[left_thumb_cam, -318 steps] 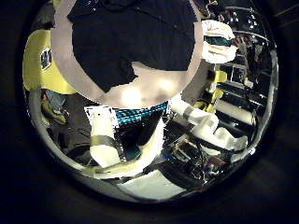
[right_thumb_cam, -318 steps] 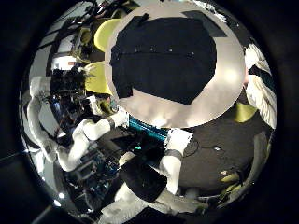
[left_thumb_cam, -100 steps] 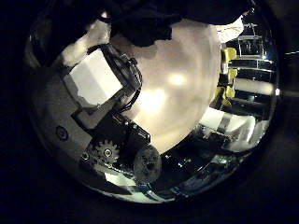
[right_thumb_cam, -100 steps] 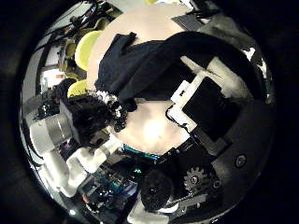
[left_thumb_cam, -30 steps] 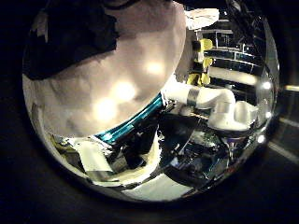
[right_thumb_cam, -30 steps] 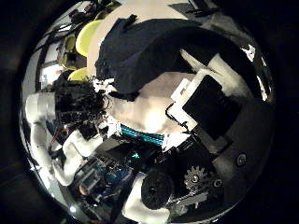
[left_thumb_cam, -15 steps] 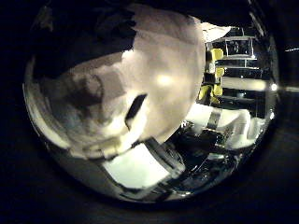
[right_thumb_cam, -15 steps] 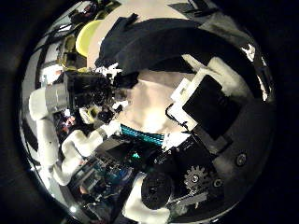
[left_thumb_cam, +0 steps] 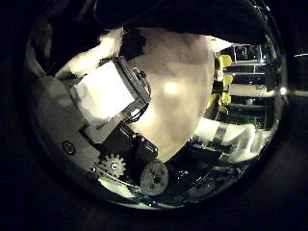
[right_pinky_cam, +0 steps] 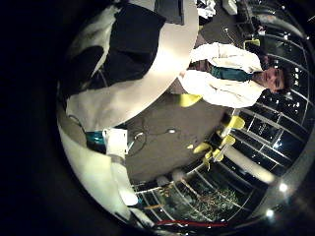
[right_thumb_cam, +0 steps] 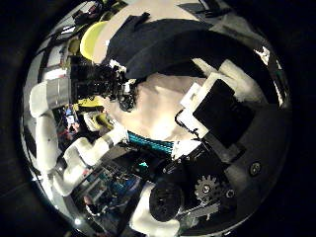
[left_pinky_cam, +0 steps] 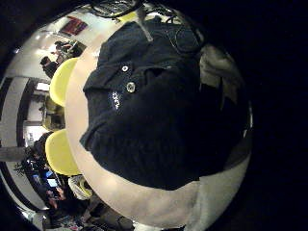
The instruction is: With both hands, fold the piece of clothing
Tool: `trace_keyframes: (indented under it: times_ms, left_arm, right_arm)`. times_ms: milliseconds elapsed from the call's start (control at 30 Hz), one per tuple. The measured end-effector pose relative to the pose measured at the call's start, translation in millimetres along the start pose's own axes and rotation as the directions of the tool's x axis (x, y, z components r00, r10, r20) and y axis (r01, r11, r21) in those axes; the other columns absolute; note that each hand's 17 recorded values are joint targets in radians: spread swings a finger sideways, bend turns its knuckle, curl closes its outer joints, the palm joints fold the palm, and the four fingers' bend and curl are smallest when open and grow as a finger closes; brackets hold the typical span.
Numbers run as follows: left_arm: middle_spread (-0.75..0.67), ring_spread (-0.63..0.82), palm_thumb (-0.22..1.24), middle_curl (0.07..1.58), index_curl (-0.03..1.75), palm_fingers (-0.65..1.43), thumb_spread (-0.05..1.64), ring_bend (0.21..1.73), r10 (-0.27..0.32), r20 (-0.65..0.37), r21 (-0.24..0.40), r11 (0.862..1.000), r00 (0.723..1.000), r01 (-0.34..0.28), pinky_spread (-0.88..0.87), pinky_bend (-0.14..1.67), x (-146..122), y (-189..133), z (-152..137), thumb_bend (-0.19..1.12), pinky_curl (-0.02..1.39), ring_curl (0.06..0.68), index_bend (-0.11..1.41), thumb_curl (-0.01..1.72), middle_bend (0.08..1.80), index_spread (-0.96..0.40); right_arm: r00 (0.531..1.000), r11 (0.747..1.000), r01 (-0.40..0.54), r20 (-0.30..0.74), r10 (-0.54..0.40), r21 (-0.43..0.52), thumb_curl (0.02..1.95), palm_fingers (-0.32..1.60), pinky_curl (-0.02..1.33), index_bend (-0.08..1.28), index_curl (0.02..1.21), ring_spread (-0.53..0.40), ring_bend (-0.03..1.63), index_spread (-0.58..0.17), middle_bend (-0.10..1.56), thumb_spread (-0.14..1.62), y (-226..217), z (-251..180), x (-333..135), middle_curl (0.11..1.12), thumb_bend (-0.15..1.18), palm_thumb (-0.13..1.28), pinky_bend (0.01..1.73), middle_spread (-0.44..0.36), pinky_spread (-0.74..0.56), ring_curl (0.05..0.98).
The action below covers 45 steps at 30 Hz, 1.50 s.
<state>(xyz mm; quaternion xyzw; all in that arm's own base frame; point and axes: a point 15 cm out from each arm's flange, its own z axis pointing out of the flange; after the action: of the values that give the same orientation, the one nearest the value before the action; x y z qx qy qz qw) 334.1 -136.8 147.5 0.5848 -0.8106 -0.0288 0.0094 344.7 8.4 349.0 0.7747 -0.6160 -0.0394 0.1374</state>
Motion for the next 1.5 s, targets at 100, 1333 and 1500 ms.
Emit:
trace_keyframes:
  times_ms: [100,1333,1500]
  left_arm:
    - [-0.49,-0.45,0.89,1.07,1.18,1.09,0.97,1.39,0.013,0.006,0.024,1.000,1.000,-0.014,-0.59,1.19,-2,-5,-5,0.10,0.65,0.501,0.29,0.48,0.85,-0.45]
    - [-0.67,-0.43,0.90,1.26,1.56,1.02,1.04,1.45,0.229,-0.258,-0.484,0.810,0.939,-0.331,-0.58,1.23,-59,57,-181,-0.02,0.71,0.530,0.25,0.69,0.80,-0.55]
    - [-0.68,-0.43,0.90,1.27,1.58,1.03,1.03,1.44,0.241,-0.284,-0.515,0.778,0.928,-0.360,-0.59,1.21,-61,32,-159,-0.02,0.71,0.527,0.22,0.67,0.78,-0.54]
  right_arm:
    - [1.000,1.000,-0.002,0.000,0.002,0.002,0.89,1.06,1.33,0.99,0.98,-0.297,1.21,-0.313,1.16,1.09,0,-2,1,0.98,-0.01,0.96,0.98,-0.195,-0.26,0.953]
    - [0.999,0.999,-0.028,0.018,0.028,-0.030,0.89,1.06,1.33,0.98,0.98,-0.299,1.21,-0.314,1.16,1.08,-5,11,15,0.98,-0.01,0.96,0.97,-0.196,-0.26,0.958]
    - [0.999,0.997,-0.025,0.023,0.027,-0.067,0.89,1.06,1.33,0.98,0.98,-0.299,1.21,-0.315,1.16,1.08,-23,24,17,0.98,-0.01,0.96,0.97,-0.197,-0.26,0.958]
